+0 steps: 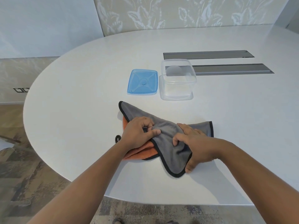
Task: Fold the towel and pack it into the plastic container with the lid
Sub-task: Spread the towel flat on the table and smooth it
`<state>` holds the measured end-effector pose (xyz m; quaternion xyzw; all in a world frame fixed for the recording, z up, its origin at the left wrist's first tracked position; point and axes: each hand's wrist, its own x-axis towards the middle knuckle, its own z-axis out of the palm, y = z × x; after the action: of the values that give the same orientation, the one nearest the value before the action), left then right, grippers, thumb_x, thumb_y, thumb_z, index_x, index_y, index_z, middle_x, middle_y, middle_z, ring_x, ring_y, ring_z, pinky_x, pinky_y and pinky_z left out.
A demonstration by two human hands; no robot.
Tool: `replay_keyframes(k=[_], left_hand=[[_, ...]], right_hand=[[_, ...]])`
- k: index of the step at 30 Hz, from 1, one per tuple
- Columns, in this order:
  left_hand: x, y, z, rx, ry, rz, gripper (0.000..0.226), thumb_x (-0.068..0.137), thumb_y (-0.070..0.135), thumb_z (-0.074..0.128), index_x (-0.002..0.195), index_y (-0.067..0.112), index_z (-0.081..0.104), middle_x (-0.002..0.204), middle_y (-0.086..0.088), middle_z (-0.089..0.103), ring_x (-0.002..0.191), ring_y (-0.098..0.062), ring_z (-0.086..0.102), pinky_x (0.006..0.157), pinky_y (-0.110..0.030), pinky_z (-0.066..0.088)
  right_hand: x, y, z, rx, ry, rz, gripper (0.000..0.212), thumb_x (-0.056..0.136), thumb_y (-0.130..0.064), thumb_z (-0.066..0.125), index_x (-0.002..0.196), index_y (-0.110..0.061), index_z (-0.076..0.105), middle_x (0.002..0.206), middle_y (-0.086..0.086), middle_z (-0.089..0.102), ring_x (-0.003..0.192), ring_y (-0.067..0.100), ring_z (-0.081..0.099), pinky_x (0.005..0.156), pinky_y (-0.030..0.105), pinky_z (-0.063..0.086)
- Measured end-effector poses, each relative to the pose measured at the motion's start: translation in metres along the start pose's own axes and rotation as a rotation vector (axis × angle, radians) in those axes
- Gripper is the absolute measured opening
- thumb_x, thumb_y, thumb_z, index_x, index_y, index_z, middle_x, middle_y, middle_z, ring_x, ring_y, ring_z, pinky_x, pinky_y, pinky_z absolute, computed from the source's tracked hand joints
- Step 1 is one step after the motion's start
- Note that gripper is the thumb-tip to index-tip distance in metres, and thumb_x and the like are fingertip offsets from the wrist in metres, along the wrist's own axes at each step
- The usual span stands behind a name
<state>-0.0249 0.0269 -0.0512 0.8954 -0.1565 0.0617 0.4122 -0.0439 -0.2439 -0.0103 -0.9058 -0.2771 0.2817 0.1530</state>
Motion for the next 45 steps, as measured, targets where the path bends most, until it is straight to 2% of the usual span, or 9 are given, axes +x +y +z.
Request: replay_keyframes(k=[7, 13, 17, 21, 26, 31, 36, 40, 45], left_hand=[[-0.005, 0.003, -0.005, -0.168, -0.020, -0.085, 0.044, 0.087, 0.039, 0.079, 0.061, 0.019, 0.050, 0.087, 0.007, 0.071, 0.094, -0.015, 0.066, 0.092, -0.045, 0.051], [-0.008, 0.005, -0.006, -0.242, -0.038, -0.145, 0.053, 0.076, 0.073, 0.071, 0.077, 0.021, 0.064, 0.094, 0.012, 0.074, 0.094, -0.008, 0.069, 0.086, -0.037, 0.056], [-0.010, 0.008, -0.011, -0.229, -0.110, -0.053, 0.067, 0.074, 0.087, 0.057, 0.108, 0.031, 0.067, 0.103, 0.014, 0.073, 0.097, -0.008, 0.068, 0.083, -0.025, 0.054], [-0.009, 0.005, -0.004, 0.156, -0.182, 0.006, 0.076, 0.070, 0.084, 0.068, 0.130, 0.038, 0.059, 0.132, 0.019, 0.062, 0.124, -0.009, 0.054, 0.106, -0.040, 0.046], [-0.003, 0.002, -0.005, 0.096, -0.121, 0.001, 0.034, 0.095, 0.054, 0.060, 0.116, 0.031, 0.073, 0.128, 0.023, 0.065, 0.119, -0.002, 0.057, 0.098, -0.042, 0.051], [0.003, 0.007, -0.010, 0.167, -0.154, -0.085, 0.040, 0.095, 0.067, 0.046, 0.103, 0.035, 0.067, 0.097, 0.022, 0.070, 0.093, 0.005, 0.061, 0.081, -0.034, 0.050], [0.022, 0.017, -0.024, 0.160, -0.193, -0.102, 0.034, 0.098, 0.062, 0.049, 0.092, 0.029, 0.059, 0.085, 0.012, 0.068, 0.085, -0.009, 0.063, 0.080, -0.041, 0.052], [0.031, 0.024, -0.031, 0.323, -0.063, -0.069, 0.037, 0.088, 0.071, 0.058, 0.088, 0.034, 0.053, 0.077, 0.013, 0.063, 0.073, -0.003, 0.057, 0.059, -0.030, 0.040], [0.023, 0.025, -0.019, 0.501, 0.423, 0.250, 0.030, 0.086, 0.034, 0.077, 0.107, 0.017, 0.065, 0.106, -0.001, 0.065, 0.101, -0.027, 0.054, 0.085, -0.036, 0.044]], right_hand=[[0.007, -0.006, 0.000, 0.025, 0.101, -0.057, 0.025, 0.074, -0.040, 0.078, 0.095, -0.045, 0.065, 0.153, -0.023, 0.014, 0.141, 0.017, 0.024, 0.118, 0.044, 0.024], [0.011, -0.001, -0.014, 0.239, 0.265, -0.111, 0.013, 0.091, -0.031, 0.073, 0.100, -0.035, 0.065, 0.153, -0.012, 0.028, 0.134, 0.009, 0.041, 0.106, 0.030, 0.040], [0.008, 0.001, -0.026, 0.495, 0.496, 0.011, 0.015, 0.096, -0.046, 0.056, 0.098, -0.032, 0.056, 0.087, -0.016, 0.062, 0.082, 0.005, 0.059, 0.076, 0.032, 0.049], [0.015, 0.009, -0.019, 0.638, 0.597, 0.141, 0.025, 0.103, -0.048, 0.049, 0.096, -0.025, 0.055, 0.087, -0.007, 0.060, 0.082, 0.013, 0.057, 0.077, 0.036, 0.046], [0.020, 0.021, -0.013, 0.802, 0.525, 0.224, 0.031, 0.103, -0.050, 0.050, 0.102, -0.020, 0.058, 0.094, -0.001, 0.065, 0.087, 0.019, 0.060, 0.081, 0.039, 0.050], [0.021, 0.021, -0.016, 0.888, 0.373, 0.268, 0.039, 0.101, -0.053, 0.052, 0.106, -0.016, 0.059, 0.099, 0.007, 0.068, 0.089, 0.025, 0.065, 0.087, 0.050, 0.056], [0.017, 0.018, -0.015, 1.005, 0.192, 0.271, 0.038, 0.102, -0.045, 0.058, 0.116, -0.010, 0.063, 0.109, 0.014, 0.074, 0.098, 0.031, 0.074, 0.091, 0.047, 0.060], [0.016, 0.017, -0.019, 1.078, 0.131, 0.251, 0.038, 0.101, -0.039, 0.061, 0.118, -0.006, 0.064, 0.107, 0.014, 0.075, 0.091, 0.026, 0.073, 0.082, 0.038, 0.061], [0.019, 0.028, -0.024, 1.087, 0.398, 0.260, 0.026, 0.101, -0.034, 0.062, 0.114, -0.012, 0.066, 0.104, 0.012, 0.074, 0.087, 0.024, 0.072, 0.080, 0.041, 0.060]])
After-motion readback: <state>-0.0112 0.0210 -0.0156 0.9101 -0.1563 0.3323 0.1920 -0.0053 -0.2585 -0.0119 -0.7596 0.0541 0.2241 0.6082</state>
